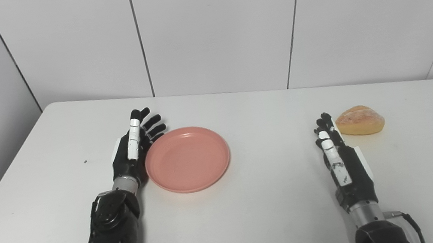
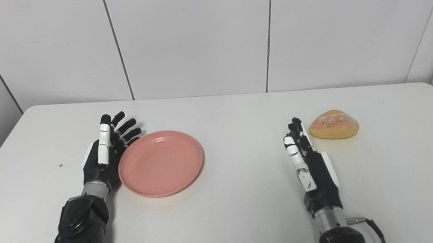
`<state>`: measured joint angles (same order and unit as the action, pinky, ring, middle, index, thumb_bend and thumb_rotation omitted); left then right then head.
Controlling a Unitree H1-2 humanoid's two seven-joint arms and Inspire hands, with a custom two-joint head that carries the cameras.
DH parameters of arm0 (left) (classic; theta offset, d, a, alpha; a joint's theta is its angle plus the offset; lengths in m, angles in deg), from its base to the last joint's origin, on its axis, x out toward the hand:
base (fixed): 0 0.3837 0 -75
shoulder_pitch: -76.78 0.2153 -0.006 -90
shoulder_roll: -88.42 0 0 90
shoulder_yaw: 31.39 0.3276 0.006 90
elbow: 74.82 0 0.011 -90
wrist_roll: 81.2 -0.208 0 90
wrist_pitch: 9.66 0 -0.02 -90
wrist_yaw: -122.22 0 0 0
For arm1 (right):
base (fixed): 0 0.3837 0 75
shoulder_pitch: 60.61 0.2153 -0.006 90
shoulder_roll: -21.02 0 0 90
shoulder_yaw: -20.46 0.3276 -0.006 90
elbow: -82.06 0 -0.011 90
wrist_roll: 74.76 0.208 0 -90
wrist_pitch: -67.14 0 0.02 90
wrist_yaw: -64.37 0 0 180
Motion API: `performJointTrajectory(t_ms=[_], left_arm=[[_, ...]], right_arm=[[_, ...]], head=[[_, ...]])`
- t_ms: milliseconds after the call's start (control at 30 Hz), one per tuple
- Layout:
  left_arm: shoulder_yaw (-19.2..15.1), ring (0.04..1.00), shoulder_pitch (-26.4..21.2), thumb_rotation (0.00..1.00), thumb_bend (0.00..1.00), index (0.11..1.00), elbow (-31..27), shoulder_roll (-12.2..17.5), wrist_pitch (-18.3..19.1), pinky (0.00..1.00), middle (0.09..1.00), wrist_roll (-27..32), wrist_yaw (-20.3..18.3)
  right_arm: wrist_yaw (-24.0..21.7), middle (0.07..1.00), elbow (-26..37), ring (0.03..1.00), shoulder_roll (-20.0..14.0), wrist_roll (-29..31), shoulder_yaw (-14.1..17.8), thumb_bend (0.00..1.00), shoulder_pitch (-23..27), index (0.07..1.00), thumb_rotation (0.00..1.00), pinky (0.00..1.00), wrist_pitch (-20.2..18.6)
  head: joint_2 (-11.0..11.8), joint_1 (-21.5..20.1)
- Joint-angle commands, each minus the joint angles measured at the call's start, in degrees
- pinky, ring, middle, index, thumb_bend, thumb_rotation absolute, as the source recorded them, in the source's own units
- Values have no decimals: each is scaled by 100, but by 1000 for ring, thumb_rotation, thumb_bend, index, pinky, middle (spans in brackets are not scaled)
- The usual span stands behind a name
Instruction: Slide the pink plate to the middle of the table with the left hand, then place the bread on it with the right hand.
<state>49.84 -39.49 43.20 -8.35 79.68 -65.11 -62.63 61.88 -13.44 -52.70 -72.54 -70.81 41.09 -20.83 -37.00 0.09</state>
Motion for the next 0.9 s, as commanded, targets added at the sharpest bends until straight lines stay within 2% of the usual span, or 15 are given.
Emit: performJointTrajectory(t_ms=[0,133,667,767,867], left_arm=[[36,781,-203,892,781,875,-132,-27,-30,790,832,-49,-64],[111,784,-226,918,767,878,-97,-61,-117,795,835,-101,-101],[244,772,-244,948,796,875,-268,-319,-20,787,823,-255,-55],[283,795,-248,965,797,879,-280,-380,-1,806,828,-285,-65],[316,770,-240,960,792,871,-320,-466,16,781,821,-290,-45]], right_arm=[[15,993,76,1000,24,-24,-14,598,255,1000,867,1000,154],[22,994,87,1000,30,-47,-16,595,253,1000,874,1000,139],[96,989,180,997,61,-120,-38,600,220,999,878,1000,85],[111,991,202,997,71,-128,-46,597,217,999,880,1000,36],[107,994,210,999,75,-109,-48,593,218,1000,874,1000,24]], head=[[3,8],[22,55],[-39,20],[-43,-1],[-41,-11]])
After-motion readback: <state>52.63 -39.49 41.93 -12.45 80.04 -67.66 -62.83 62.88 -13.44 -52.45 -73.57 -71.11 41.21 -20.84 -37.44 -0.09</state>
